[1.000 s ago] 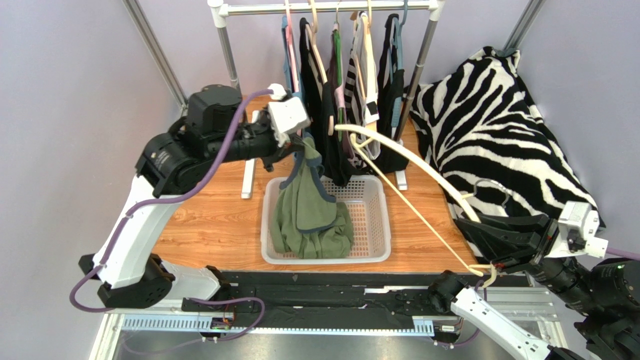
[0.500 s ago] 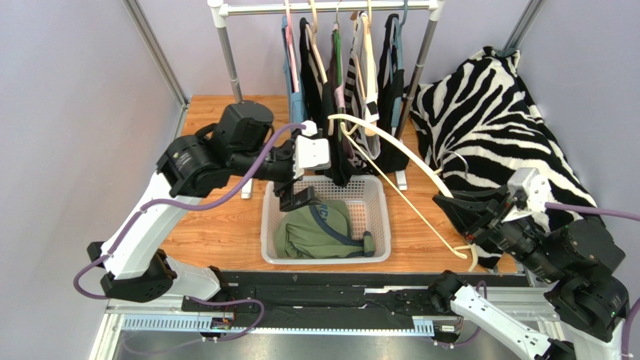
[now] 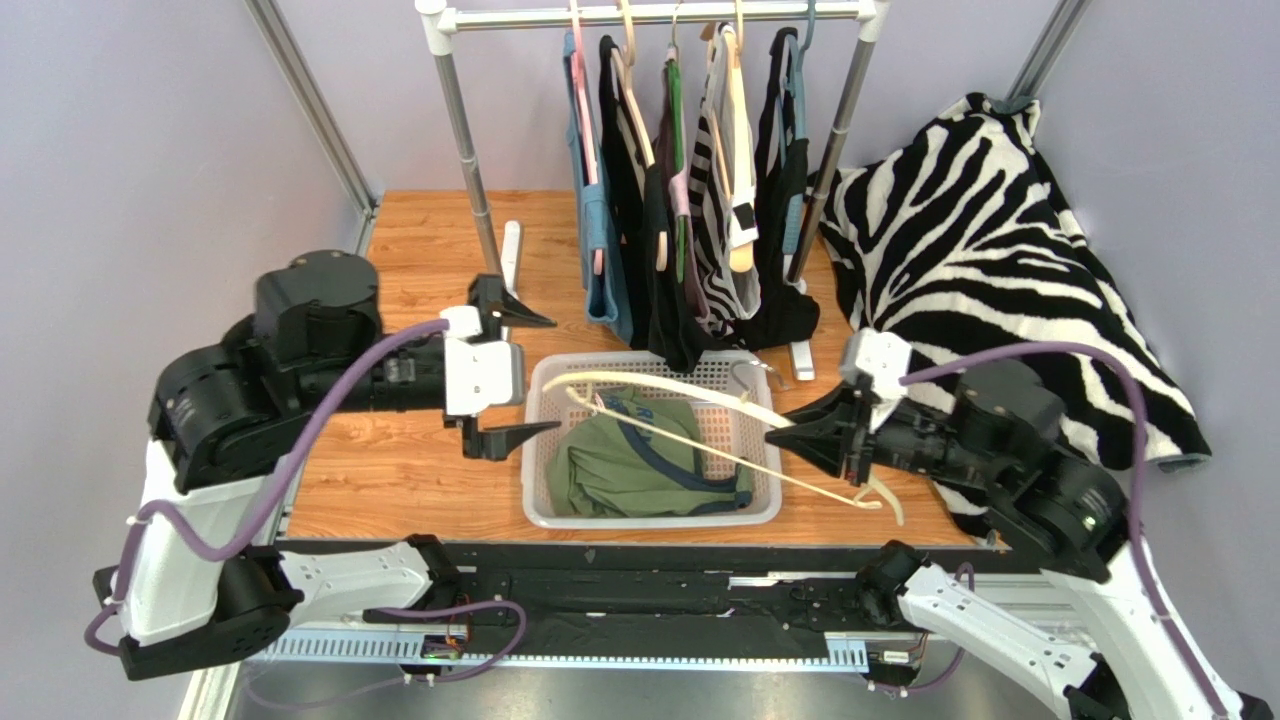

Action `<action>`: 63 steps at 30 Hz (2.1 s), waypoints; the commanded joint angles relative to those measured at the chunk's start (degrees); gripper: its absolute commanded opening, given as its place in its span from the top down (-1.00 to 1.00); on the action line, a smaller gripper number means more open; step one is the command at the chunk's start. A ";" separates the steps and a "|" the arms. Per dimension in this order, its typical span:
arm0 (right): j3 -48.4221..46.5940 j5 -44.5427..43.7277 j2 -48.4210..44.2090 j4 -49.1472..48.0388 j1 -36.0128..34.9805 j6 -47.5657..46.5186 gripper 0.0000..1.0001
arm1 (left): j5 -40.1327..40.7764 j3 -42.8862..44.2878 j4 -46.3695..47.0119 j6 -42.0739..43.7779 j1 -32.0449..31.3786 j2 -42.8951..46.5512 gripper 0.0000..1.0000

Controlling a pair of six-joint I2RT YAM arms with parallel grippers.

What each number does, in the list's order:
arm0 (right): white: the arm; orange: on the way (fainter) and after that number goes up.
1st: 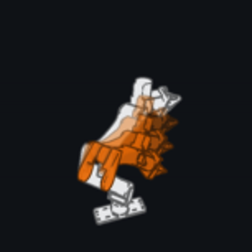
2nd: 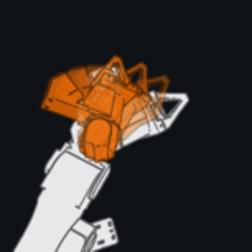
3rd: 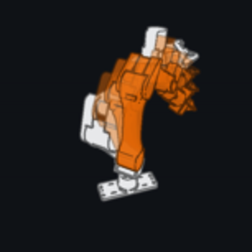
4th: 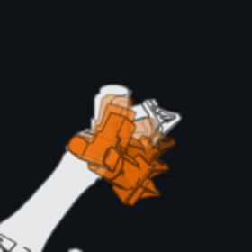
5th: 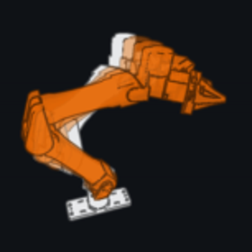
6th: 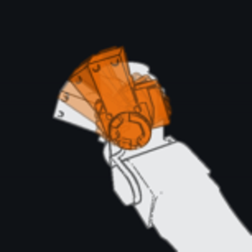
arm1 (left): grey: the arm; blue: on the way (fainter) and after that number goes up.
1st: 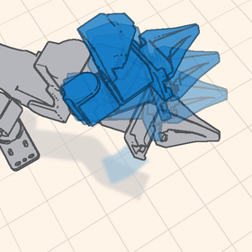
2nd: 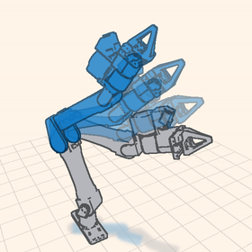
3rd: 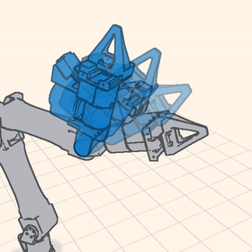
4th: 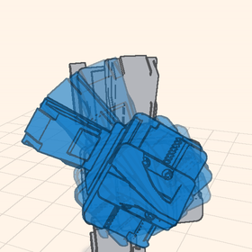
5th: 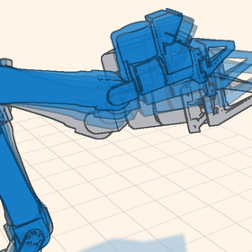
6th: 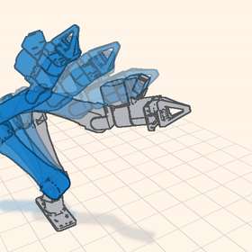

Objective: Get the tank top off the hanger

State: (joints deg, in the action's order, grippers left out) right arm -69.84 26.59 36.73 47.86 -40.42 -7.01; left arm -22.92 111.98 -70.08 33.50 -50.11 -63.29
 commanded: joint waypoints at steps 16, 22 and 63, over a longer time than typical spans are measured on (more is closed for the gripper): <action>0.24 13.32 5.28 -12.35 -0.53 -6.52 1.00 | -17.07 -5.11 -8.93 3.68 0.54 -7.03 -0.78; 1.11 9.63 5.02 -14.44 -0.53 -8.73 1.00 | -16.99 -5.55 -9.28 4.21 0.54 -7.64 0.46; 7.53 -15.24 -3.68 -28.87 -0.53 -5.92 -0.06 | -17.86 -8.26 -9.71 0.25 15.91 14.58 1.00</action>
State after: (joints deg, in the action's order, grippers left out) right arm -62.63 20.45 34.52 23.46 -41.41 -13.69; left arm -32.86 104.88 -75.85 34.22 -37.32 -57.17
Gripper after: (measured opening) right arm 0.485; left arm 0.155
